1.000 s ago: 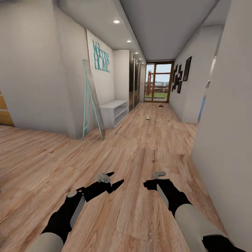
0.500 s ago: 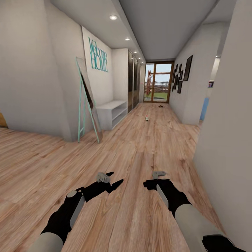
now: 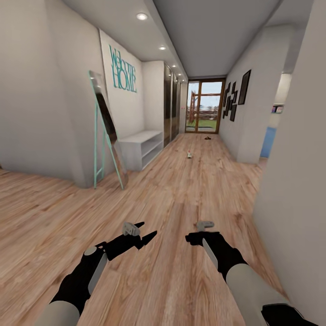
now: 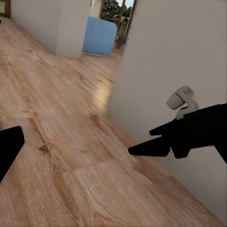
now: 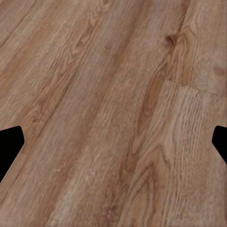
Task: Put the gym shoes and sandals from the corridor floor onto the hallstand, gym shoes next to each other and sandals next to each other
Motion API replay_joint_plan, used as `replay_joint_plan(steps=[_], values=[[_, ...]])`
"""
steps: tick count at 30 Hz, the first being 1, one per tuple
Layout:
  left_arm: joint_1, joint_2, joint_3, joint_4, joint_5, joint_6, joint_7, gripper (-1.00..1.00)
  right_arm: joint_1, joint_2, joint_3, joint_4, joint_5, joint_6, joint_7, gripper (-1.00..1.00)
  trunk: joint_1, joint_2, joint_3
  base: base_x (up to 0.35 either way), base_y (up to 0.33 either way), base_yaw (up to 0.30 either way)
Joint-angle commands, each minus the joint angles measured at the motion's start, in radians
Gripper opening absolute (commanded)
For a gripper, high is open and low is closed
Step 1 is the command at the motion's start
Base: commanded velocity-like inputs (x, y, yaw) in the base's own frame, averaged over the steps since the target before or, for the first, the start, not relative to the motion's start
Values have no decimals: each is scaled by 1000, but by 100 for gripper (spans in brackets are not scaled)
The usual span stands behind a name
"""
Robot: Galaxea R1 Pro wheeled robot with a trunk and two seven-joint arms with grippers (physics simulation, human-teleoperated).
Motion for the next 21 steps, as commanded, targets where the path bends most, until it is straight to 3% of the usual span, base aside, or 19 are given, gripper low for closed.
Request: replay_joint_plan(steps=[1, 5, 10, 13, 21], values=[[-1, 0, 2, 0, 5, 4, -2, 100, 0, -1, 2, -3, 4, 6, 3, 100, 0, 0, -1, 343, -122, 0], [-1, 0, 2, 0, 5, 4, 9, 100, 0, -1, 2, -6, 3, 6, 7, 100, 0, 0, -1, 343, -122, 0], [-1, -1, 1, 0, 5, 4, 109, 100, 0, -1, 3, -8, 3, 7, 9, 100, 0, 0, -1, 344, -122, 0], [-1, -2, 1, 0, 5, 4, 133, 100, 0, -1, 3, -8, 2, 7, 9, 100, 0, 0, -1, 343, -122, 0], [-1, -4, -2, 0, 7, 6, 144, 100, 0, -1, 0, -10, 2, 7, 9, 100, 0, 0, -1, 343, -122, 0]])
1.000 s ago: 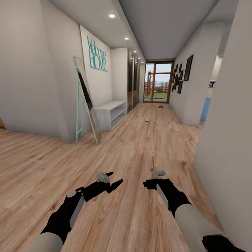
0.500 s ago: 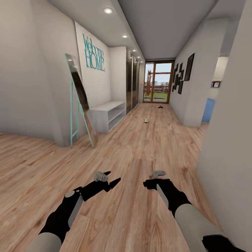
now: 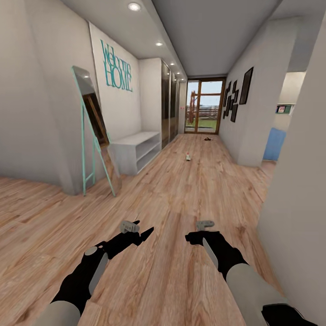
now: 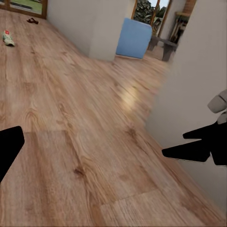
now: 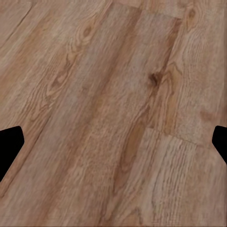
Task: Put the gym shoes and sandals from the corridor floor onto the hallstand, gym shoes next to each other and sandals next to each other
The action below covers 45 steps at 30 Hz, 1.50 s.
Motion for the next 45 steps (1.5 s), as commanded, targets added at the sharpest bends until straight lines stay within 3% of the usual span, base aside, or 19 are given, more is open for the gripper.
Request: replay_joint_plan(steps=[1, 26, 28, 31, 37, 45], values=[[-1, 0, 0, 0, 7, 4, -3, 100, 0, 0, 1, -2, 4, 6, 2, 100, 0, 0, -1, 343, -122, 0], [-1, 0, 0, 0, 2, 43, -1, 100, -1, -2, -1, -2, -5, 15, 11, 100, 0, 0, -1, 343, -122, 0], [-1, 0, 0, 0, 2, 43, -1, 100, 0, -2, -1, -2, -12, 15, 28, 100, 0, 0, -1, 344, -122, 0], [-1, 2, 0, 0, 3, 44, -1, 100, 0, -2, -2, -1, -40, 15, 120, 100, 0, 0, -1, 343, -122, 0], [-1, 3, 1, 0, 3, 44, -1, 100, 0, -3, -3, -1, -64, 15, 222, 100, 0, 0, -1, 343, -122, 0], [-1, 4, 2, 0, 3, 44, -2, 100, 0, -3, -3, 5, -68, 15, 242, 100, 0, 0, -1, 347, -48, 0]])
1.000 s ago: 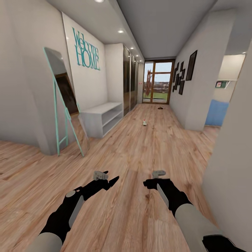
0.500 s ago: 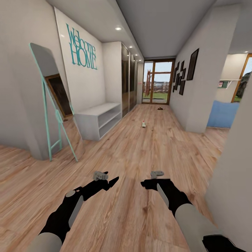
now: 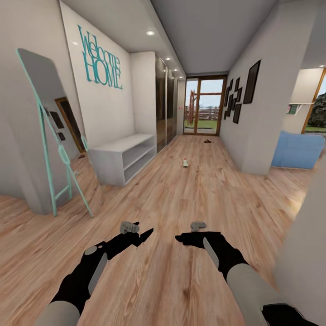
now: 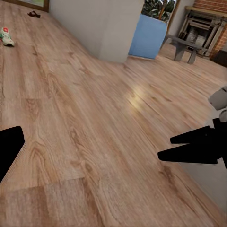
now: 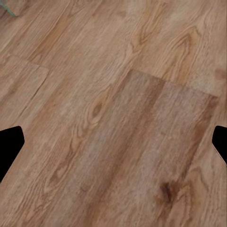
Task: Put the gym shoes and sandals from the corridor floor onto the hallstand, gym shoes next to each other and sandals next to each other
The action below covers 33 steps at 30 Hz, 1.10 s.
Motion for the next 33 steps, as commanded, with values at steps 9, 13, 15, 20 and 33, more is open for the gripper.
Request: replay_joint_plan(steps=[9, 13, 15, 20, 33], values=[[0, -1, 0, 0, 9, 8, -4, 100, 0, 0, 1, -2, -3, 5, 2, 100, 0, 0, -1, 349, -3, 0], [0, -1, 1, -1, 9, 9, -4, 100, -1, 0, 0, -6, -4, 5, 3, 100, 0, 0, -1, 349, 0, 0], [0, -1, 1, 0, 10, 9, -4, 100, 0, 0, 0, -8, -4, 5, 3, 100, 0, 0, -1, 349, 0, 0], [0, -1, 2, -1, 9, 17, -4, 100, 0, 0, -6, -9, -5, 6, 3, 100, 0, 0, -1, 349, 0, 0], [0, -3, -1, -1, 9, 28, -3, 100, -1, -6, -38, -10, -159, 7, 8, 100, 0, 0, -1, 349, 0, 0]])
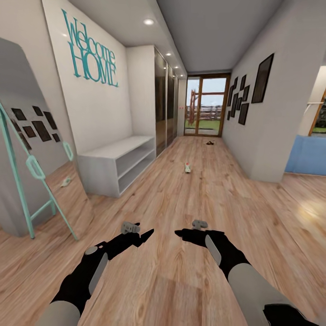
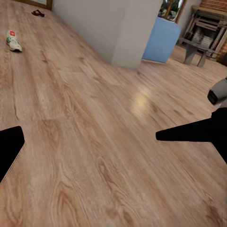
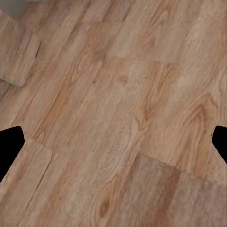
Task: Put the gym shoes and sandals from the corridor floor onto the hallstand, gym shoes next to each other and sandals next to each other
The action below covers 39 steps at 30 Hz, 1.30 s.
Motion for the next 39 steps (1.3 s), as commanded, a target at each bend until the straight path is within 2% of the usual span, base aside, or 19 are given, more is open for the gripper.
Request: replay_joint_plan(steps=[1, 4, 9, 15, 39], values=[[0, 0, 0, 0, 10, 10, -3, 100, 0, 0, -1, -1, -12, 6, 0, 100, 0, 0, -1, 349, 0, 0], [0, 0, -1, 0, 10, 10, -3, 100, 0, 0, -1, -2, -24, 6, 13, 100, 0, 0, -1, 349, 0, 0], [0, -1, 1, 0, 10, 10, -2, 100, 0, -2, -2, 1, -30, 6, 121, 100, 0, 0, -1, 349, 0, 0], [0, 0, 2, 0, 10, 10, -2, 100, 0, -2, -2, 3, -32, 6, 180, 100, 0, 0, -1, 349, 0, 0], [0, -1, 0, 0, 10, 10, -2, 100, 0, -1, -3, 0, -31, 7, 183, 100, 0, 0, -1, 349, 0, 0]])
